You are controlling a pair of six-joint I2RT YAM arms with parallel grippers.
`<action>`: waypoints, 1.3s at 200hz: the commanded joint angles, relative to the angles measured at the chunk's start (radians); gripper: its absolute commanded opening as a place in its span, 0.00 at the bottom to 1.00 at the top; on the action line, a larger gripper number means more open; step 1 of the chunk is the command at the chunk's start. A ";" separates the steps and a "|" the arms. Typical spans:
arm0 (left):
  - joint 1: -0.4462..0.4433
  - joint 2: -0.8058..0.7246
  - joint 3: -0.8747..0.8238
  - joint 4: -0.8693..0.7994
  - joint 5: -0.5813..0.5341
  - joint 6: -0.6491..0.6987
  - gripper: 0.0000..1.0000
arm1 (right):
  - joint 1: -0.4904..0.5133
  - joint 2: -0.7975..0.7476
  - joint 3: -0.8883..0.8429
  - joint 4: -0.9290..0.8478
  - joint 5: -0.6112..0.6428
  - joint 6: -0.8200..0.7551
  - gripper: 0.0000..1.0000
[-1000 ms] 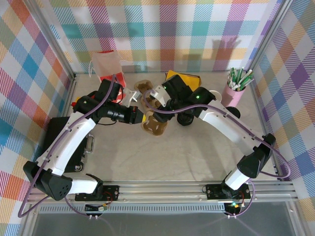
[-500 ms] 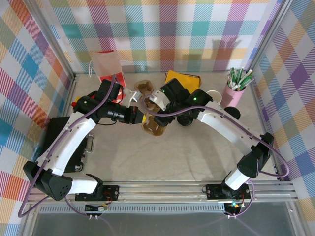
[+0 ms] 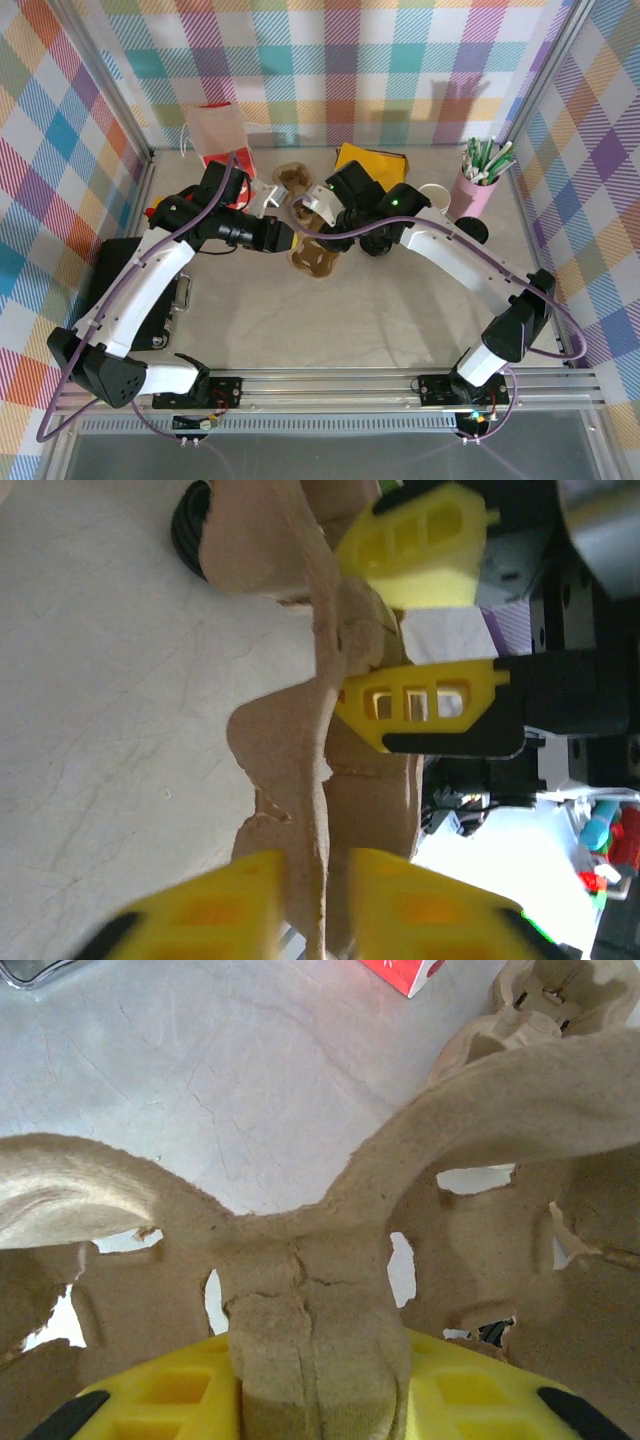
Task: Pack the takeout coffee
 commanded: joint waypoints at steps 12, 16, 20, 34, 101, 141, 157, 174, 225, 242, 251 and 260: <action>0.031 -0.021 0.080 -0.006 -0.150 -0.089 0.59 | 0.006 -0.045 -0.060 0.018 0.015 0.018 0.32; 0.042 -0.020 0.093 -0.009 -0.175 -0.102 0.62 | 0.005 -0.048 -0.067 0.018 0.019 0.022 0.32; 0.055 -0.018 0.108 -0.015 -0.201 -0.115 0.63 | 0.004 -0.051 -0.074 0.020 0.022 0.027 0.32; 0.103 -0.002 0.176 -0.045 -0.314 -0.151 0.68 | 0.003 -0.061 -0.096 0.018 0.032 0.042 0.32; 0.336 0.207 0.450 -0.045 -0.680 -0.193 0.75 | -0.002 -0.146 -0.212 0.025 0.029 0.089 0.32; 0.439 0.439 0.659 -0.097 -0.675 -0.206 0.65 | -0.002 -0.196 -0.246 0.010 0.018 0.101 0.33; 0.457 0.532 0.751 -0.137 -0.685 -0.204 0.63 | -0.002 -0.210 -0.249 -0.001 0.017 0.103 0.33; 0.470 0.624 0.851 -0.175 -0.679 -0.189 0.60 | -0.002 -0.222 -0.250 -0.007 0.017 0.101 0.33; 0.480 0.798 1.040 -0.252 -0.692 -0.165 0.45 | -0.002 -0.241 -0.247 -0.029 0.023 0.093 0.33; 0.479 0.808 1.040 -0.248 -0.696 -0.163 0.36 | -0.002 -0.249 -0.241 -0.035 0.023 0.088 0.33; 0.480 0.810 1.040 -0.249 -0.693 -0.161 0.30 | -0.002 -0.253 -0.238 -0.037 0.023 0.086 0.33; 0.480 0.809 1.039 -0.248 -0.694 -0.159 0.24 | -0.002 -0.259 -0.234 -0.038 0.020 0.085 0.33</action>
